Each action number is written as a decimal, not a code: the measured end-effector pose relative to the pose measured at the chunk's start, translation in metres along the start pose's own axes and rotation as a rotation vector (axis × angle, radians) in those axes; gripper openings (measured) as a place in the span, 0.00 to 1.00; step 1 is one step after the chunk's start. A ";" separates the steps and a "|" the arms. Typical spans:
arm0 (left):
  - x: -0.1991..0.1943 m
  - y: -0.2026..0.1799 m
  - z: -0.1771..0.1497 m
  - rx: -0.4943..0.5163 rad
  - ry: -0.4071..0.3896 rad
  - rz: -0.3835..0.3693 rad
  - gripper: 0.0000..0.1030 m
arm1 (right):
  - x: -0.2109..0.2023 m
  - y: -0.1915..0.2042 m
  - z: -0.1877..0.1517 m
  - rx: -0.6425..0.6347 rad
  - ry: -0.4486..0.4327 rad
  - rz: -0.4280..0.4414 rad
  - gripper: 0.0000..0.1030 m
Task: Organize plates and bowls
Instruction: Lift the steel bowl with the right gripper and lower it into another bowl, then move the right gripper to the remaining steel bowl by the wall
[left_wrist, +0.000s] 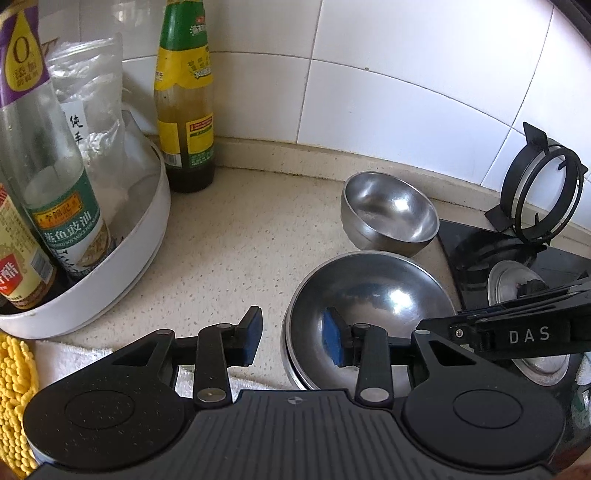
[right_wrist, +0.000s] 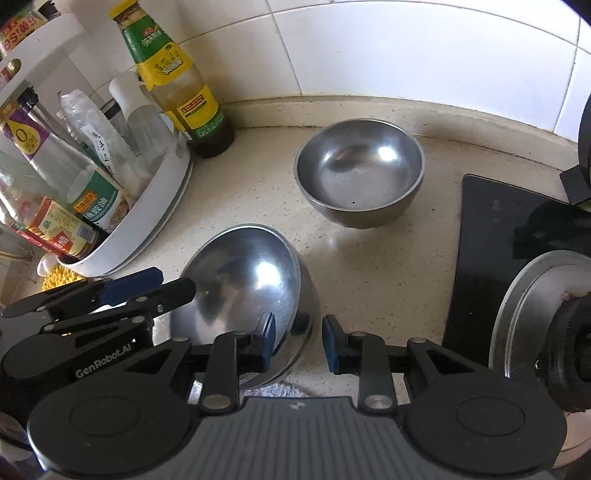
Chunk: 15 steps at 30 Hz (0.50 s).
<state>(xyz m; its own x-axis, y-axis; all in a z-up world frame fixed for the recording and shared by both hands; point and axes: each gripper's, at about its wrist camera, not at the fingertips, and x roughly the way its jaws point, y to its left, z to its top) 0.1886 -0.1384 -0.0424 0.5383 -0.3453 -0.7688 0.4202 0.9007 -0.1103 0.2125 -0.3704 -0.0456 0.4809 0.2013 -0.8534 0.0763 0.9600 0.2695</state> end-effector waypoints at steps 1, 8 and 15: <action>0.000 0.000 0.000 0.003 -0.002 -0.001 0.46 | 0.001 0.000 0.000 0.006 -0.002 0.000 0.51; -0.005 -0.001 0.005 0.026 -0.026 0.016 0.50 | -0.005 -0.006 0.003 0.026 -0.026 0.003 0.51; -0.002 -0.009 0.016 0.061 -0.049 0.036 0.56 | -0.012 -0.013 0.013 0.040 -0.051 0.008 0.52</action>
<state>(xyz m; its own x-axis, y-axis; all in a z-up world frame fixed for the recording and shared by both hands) 0.1953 -0.1502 -0.0301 0.5883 -0.3265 -0.7398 0.4426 0.8957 -0.0434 0.2168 -0.3879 -0.0332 0.5257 0.1976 -0.8274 0.1065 0.9497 0.2944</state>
